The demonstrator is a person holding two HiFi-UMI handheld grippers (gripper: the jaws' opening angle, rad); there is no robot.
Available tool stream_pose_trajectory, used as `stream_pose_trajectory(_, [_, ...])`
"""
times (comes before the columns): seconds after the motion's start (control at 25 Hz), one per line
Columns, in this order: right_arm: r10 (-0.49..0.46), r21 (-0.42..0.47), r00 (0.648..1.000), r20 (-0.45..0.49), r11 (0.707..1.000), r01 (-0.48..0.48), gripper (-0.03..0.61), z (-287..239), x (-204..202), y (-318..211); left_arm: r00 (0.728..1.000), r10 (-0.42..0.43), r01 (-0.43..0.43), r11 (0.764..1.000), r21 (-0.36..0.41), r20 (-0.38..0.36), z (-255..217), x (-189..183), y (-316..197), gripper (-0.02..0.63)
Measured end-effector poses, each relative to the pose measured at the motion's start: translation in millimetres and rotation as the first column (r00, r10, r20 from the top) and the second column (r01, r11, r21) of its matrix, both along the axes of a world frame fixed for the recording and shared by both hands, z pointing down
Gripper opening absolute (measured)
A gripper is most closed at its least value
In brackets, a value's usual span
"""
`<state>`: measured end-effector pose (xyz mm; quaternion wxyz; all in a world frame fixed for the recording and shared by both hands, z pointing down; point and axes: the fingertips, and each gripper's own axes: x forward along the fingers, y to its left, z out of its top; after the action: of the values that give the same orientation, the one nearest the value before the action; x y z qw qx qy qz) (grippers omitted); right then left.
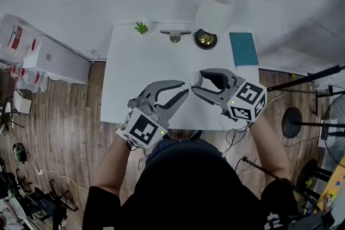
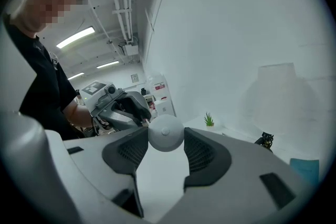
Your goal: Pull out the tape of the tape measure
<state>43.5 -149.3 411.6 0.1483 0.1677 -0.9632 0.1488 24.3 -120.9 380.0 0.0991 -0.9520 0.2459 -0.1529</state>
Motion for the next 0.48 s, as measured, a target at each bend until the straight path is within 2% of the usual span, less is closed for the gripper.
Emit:
stream_pose_trajectory(0.12, [-0.022,0.001,1.000,-0.010,1.000,0.022,0.219,-2.1,-5.2,3.2,0.999,0.020,-0.019,1.000,-0.017,0.034,4.3,-2.4,1.8,0.071])
stream_pose_trajectory(0.32, [-0.047,-0.010,0.999,-0.022,0.999,0.047,0.219,-0.5,-13.0,6.1,0.998,0.051,-0.049,0.998,-0.033,0.041,8.7,-2.9,4.9,0.054])
stream_pose_trajectory(0.48, [-0.067,-0.044,0.997,-0.025,0.997,0.065,0.220,4.0,-20.6,10.6,0.998,0.052,-0.053,0.998,-0.041,-0.032,6.9,-5.2,6.7,0.014])
